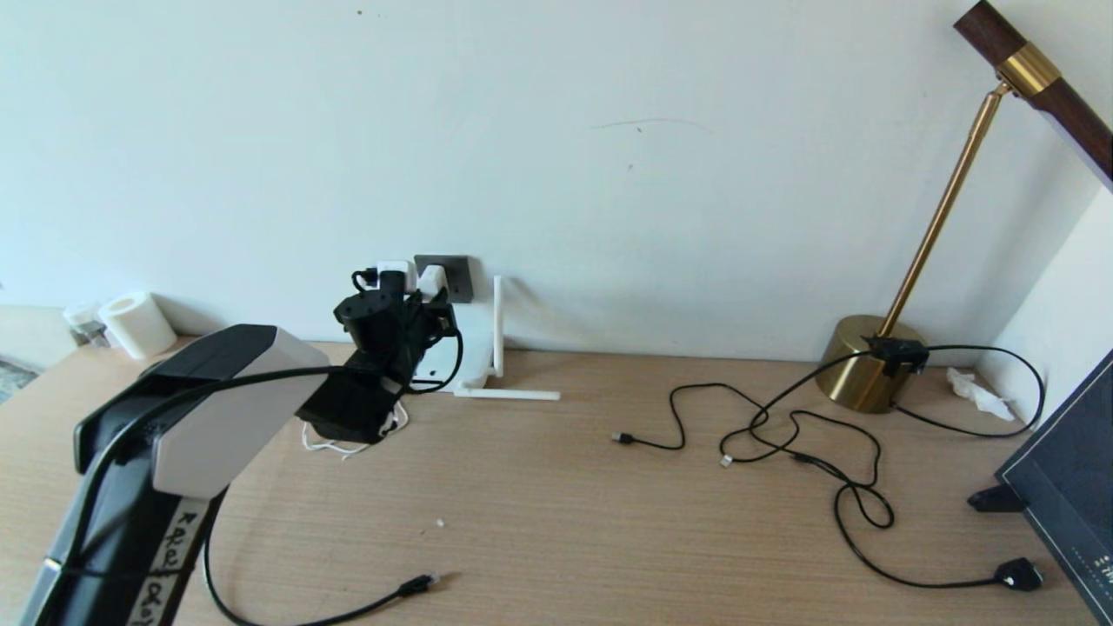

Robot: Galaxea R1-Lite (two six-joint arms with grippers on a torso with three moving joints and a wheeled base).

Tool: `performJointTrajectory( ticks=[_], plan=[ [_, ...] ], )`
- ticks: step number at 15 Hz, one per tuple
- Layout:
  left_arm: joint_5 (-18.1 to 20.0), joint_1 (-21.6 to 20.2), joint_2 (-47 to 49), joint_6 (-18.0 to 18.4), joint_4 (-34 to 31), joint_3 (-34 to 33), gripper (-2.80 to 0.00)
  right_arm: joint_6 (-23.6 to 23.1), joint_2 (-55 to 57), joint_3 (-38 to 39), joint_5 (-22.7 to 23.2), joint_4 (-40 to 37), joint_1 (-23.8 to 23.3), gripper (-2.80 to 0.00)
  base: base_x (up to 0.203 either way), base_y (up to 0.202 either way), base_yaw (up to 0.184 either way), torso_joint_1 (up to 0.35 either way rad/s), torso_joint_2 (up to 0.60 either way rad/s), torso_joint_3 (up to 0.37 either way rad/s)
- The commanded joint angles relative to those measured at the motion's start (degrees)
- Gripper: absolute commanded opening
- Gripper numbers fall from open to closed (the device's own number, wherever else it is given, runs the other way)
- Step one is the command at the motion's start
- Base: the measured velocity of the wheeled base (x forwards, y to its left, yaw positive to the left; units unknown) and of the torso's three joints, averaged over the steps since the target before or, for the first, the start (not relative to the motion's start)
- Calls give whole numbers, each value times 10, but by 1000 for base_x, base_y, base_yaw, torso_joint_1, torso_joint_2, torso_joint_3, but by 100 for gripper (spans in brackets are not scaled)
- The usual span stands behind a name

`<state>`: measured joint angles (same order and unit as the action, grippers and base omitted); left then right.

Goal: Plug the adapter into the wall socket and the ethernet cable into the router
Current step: Plug plug into socket

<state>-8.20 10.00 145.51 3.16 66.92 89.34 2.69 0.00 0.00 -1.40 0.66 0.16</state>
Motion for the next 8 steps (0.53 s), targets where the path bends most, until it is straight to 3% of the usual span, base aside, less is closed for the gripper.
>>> performJointTrajectory(
  ticks=[1, 8],
  plan=[
    [0, 2, 0, 0, -1, 0, -280, 0, 1, 0, 0, 0, 0, -280, 0, 0, 0, 0, 0, 0],
    [-2, 2, 5, 0, -9, 0, -280, 0, 1, 0, 0, 0, 0, -280, 0, 0, 0, 0, 0, 0]
  ],
)
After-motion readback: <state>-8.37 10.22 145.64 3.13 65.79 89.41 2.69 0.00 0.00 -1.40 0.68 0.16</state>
